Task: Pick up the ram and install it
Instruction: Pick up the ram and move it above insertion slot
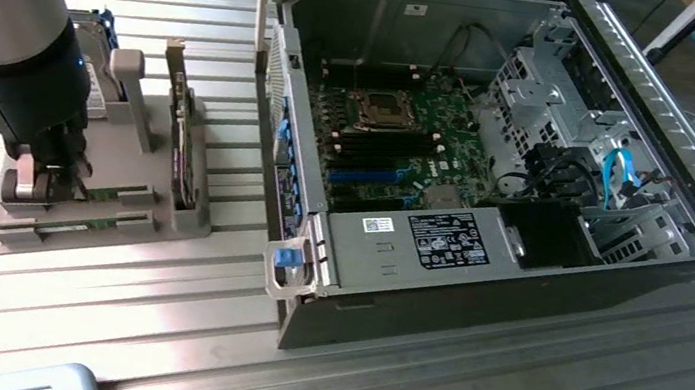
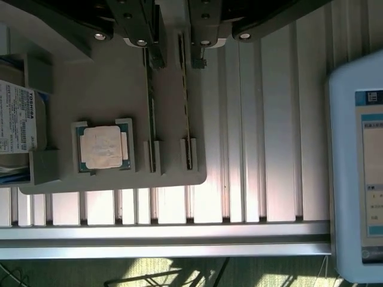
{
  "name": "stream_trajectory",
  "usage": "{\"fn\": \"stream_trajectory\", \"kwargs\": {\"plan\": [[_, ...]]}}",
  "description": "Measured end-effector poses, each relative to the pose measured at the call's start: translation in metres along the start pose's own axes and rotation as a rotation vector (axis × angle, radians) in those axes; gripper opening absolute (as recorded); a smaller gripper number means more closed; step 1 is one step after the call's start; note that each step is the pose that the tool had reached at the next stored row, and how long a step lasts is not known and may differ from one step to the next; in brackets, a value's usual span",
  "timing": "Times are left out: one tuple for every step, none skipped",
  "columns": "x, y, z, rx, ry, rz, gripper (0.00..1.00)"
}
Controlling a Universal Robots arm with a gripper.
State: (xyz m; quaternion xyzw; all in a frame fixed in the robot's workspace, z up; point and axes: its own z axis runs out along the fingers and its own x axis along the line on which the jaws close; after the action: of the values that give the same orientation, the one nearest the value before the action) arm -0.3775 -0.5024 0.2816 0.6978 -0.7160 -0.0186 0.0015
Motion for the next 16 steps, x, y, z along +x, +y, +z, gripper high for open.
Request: {"fn": "stream_trajectory", "kwargs": {"plan": [[0.000, -0.0001, 0.0013, 0.0001, -0.0001, 0.000, 0.30], [0.000, -0.0001, 0.0029, 0.0001, -0.0001, 0.000, 0.30], [0.000, -0.0001, 0.0042, 0.0001, 0.0000, 0.000, 0.30], [0.000, -0.0002, 0.0056, 0.0000, 0.0000, 0.000, 0.30], [0.000, -0.0002, 0.0069, 0.0001, 0.0000, 0.000, 0.30], [0.000, -0.0003, 0.0084, 0.0000, 0.0000, 0.000, 0.30], [0.000, -0.0003, 0.0098, 0.0000, 0.0000, 0.000, 0.30], [0.000, -0.0003, 0.0112, 0.0001, 0.0000, 0.000, 0.30], [0.000, -0.0004, 0.0126, 0.0001, 0.0001, 0.000, 0.30], [0.000, -0.0004, 0.0140, 0.0001, 0.0001, 0.000, 0.30], [0.000, -0.0005, 0.0161, 0.0001, 0.0000, 0.000, 0.30], [0.000, -0.0005, 0.0182, 0.0001, -0.0001, 0.000, 0.30], [0.001, -0.0006, 0.0198, 0.0001, 0.0000, 0.000, 0.30], [0.001, -0.0006, 0.0217, 0.0001, 0.0000, 0.000, 0.30], [0.001, -0.0007, 0.0235, 0.0000, 0.0001, 0.000, 0.30], [0.001, -0.0008, 0.0249, -0.0001, 0.0001, 0.000, 0.30]]}}
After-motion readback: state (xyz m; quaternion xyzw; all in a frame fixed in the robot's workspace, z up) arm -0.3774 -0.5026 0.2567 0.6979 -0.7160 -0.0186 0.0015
